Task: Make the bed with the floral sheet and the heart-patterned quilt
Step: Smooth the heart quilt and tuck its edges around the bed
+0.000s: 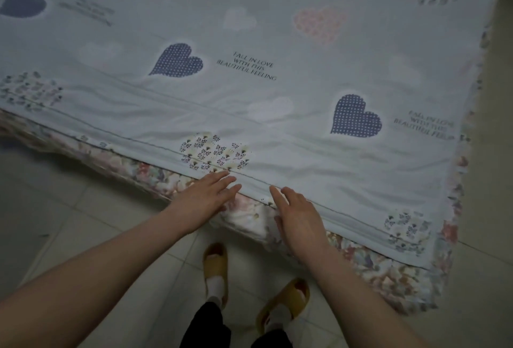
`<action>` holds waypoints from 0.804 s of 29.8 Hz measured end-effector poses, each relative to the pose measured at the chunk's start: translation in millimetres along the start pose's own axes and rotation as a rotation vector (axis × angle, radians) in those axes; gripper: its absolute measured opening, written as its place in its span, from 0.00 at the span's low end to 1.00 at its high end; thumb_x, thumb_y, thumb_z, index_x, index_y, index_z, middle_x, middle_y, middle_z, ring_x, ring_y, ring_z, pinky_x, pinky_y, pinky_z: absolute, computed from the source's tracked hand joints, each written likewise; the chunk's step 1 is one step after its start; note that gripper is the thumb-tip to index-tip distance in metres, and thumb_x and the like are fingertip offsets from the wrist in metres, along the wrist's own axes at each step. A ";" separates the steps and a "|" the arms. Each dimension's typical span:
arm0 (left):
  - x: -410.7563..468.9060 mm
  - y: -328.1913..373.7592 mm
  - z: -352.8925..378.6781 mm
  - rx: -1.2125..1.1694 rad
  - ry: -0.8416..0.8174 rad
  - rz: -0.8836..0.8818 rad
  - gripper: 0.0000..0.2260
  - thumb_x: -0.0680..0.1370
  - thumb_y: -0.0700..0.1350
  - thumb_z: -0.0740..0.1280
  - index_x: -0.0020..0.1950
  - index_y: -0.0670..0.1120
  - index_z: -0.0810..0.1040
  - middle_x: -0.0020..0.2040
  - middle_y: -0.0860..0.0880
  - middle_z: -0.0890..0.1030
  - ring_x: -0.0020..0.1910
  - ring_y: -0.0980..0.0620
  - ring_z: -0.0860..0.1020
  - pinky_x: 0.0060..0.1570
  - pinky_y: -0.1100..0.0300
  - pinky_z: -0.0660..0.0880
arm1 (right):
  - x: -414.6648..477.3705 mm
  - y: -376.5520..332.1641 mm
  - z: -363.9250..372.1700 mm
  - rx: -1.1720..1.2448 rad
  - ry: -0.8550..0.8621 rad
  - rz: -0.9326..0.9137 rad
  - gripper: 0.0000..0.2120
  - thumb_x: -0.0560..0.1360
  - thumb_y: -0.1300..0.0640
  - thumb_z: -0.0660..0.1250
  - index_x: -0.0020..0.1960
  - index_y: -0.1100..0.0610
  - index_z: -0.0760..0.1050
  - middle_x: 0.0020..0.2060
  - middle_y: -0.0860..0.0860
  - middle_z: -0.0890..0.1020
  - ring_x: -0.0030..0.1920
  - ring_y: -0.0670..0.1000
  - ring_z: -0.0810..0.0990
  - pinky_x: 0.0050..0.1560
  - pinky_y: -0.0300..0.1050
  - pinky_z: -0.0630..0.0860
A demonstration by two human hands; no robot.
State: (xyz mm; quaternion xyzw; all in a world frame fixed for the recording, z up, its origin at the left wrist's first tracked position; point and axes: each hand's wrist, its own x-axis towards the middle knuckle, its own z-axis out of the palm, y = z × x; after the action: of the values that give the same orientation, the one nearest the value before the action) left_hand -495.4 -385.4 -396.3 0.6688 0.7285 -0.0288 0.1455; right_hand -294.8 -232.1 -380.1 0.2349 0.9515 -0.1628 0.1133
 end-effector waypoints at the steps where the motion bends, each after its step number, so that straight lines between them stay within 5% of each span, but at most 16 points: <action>1: 5.3 -5.7 13.2 0.013 0.039 0.008 0.36 0.61 0.35 0.82 0.68 0.41 0.76 0.66 0.39 0.77 0.66 0.40 0.75 0.62 0.44 0.75 | 6.6 0.0 9.9 -0.034 0.011 0.006 0.37 0.57 0.62 0.82 0.65 0.59 0.77 0.56 0.58 0.83 0.51 0.58 0.84 0.47 0.49 0.81; 4: 23.3 -17.2 45.8 0.040 0.060 0.062 0.37 0.67 0.33 0.76 0.74 0.39 0.68 0.74 0.39 0.69 0.73 0.41 0.68 0.71 0.45 0.63 | 25.3 -0.8 40.7 -0.102 0.011 0.025 0.38 0.54 0.61 0.82 0.64 0.61 0.78 0.55 0.58 0.83 0.52 0.58 0.83 0.48 0.49 0.81; 8: 54.5 -46.3 105.5 0.086 0.019 0.098 0.34 0.78 0.47 0.67 0.80 0.43 0.55 0.79 0.43 0.57 0.78 0.43 0.57 0.74 0.44 0.56 | 65.9 7.1 93.8 -0.208 -0.021 0.062 0.37 0.60 0.63 0.77 0.69 0.62 0.72 0.55 0.60 0.79 0.44 0.61 0.79 0.38 0.53 0.78; 11: 72.6 -60.6 128.3 0.071 0.032 0.130 0.39 0.71 0.38 0.75 0.78 0.43 0.61 0.77 0.43 0.63 0.76 0.45 0.61 0.75 0.45 0.54 | 84.0 23.2 111.6 -0.182 0.017 0.053 0.38 0.55 0.64 0.79 0.65 0.60 0.77 0.46 0.59 0.80 0.32 0.58 0.76 0.24 0.45 0.68; 15: 68.9 -65.3 142.0 -0.020 0.155 0.216 0.41 0.62 0.29 0.77 0.73 0.39 0.67 0.72 0.39 0.71 0.73 0.43 0.67 0.76 0.50 0.49 | 86.7 48.2 123.1 -0.099 0.010 -0.119 0.41 0.56 0.67 0.77 0.69 0.56 0.75 0.33 0.53 0.76 0.23 0.54 0.72 0.23 0.41 0.59; 19: 25.3 -46.9 161.3 0.043 0.097 0.307 0.44 0.64 0.36 0.78 0.76 0.41 0.59 0.74 0.41 0.66 0.77 0.46 0.57 0.75 0.49 0.49 | 49.6 36.7 141.6 -0.029 -0.123 -0.246 0.48 0.52 0.63 0.81 0.71 0.52 0.72 0.30 0.48 0.73 0.21 0.49 0.70 0.19 0.41 0.66; 21: 14.5 -38.6 167.1 0.117 0.079 0.338 0.45 0.62 0.42 0.80 0.74 0.40 0.61 0.73 0.41 0.69 0.75 0.44 0.63 0.74 0.48 0.50 | 36.0 32.9 149.2 -0.016 -0.148 -0.267 0.49 0.52 0.64 0.79 0.72 0.50 0.71 0.31 0.47 0.71 0.21 0.48 0.69 0.19 0.40 0.64; 24: -6.7 -24.7 177.5 0.106 0.091 0.352 0.36 0.68 0.43 0.73 0.73 0.39 0.63 0.73 0.40 0.70 0.75 0.41 0.62 0.75 0.47 0.51 | 14.7 27.9 156.3 0.016 -0.181 -0.294 0.53 0.46 0.63 0.77 0.71 0.47 0.71 0.32 0.45 0.70 0.22 0.47 0.70 0.20 0.38 0.59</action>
State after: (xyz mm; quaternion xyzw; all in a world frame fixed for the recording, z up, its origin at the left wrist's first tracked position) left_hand -488.5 -436.5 -568.1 0.7934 0.6034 -0.0111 0.0798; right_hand -272.2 -259.5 -535.5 0.0786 0.9602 -0.2059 0.1718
